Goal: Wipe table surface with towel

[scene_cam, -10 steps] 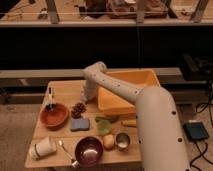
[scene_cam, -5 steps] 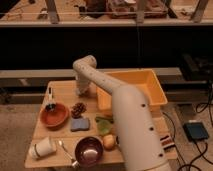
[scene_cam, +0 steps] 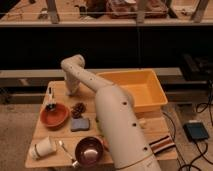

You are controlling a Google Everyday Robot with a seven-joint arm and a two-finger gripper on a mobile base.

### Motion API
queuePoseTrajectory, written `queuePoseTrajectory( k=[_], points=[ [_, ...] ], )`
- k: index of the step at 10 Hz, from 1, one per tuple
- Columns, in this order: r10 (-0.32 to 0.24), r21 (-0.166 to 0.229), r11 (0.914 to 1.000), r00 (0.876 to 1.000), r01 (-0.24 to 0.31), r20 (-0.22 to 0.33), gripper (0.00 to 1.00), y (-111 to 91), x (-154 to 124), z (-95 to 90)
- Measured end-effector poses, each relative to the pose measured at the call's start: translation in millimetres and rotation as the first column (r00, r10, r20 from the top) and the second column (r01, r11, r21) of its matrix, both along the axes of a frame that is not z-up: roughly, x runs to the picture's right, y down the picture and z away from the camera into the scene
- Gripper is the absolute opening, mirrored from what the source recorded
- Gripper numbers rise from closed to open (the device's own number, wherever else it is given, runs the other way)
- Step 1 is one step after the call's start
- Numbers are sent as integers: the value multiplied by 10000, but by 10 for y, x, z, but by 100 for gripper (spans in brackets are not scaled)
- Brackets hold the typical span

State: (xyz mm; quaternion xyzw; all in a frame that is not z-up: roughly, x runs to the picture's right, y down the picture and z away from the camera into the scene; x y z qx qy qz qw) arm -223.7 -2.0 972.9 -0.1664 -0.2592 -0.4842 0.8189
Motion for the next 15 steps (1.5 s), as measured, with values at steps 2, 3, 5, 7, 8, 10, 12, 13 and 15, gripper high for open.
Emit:
queuePoseTrajectory(
  k=[2, 3, 5, 7, 8, 10, 12, 13, 15],
  points=[
    [-11, -182, 9998, 9993, 18, 386, 0, 231, 53, -174],
    [-32, -256, 9997, 9987, 45, 506, 0, 346, 85, -260],
    [-122, -409, 9991, 9985, 144, 529, 0, 604, 171, -437],
    [125, -397, 9991, 9999, -120, 106, 0, 663, 437, -486],
    [412, -279, 9987, 9987, -420, -290, 0, 619, 676, -473],
    [897, 1, 9959, 9922, -900, -861, 0, 472, 980, -429],
    [1150, 267, 9933, 9866, -1127, -1158, 0, 203, 1120, -281],
    [1162, 303, 9931, 9864, -1134, -1163, 0, 128, 1109, -235],
    [1080, 309, 9940, 9886, -1053, -1049, 0, -33, 939, -82]
  ],
)
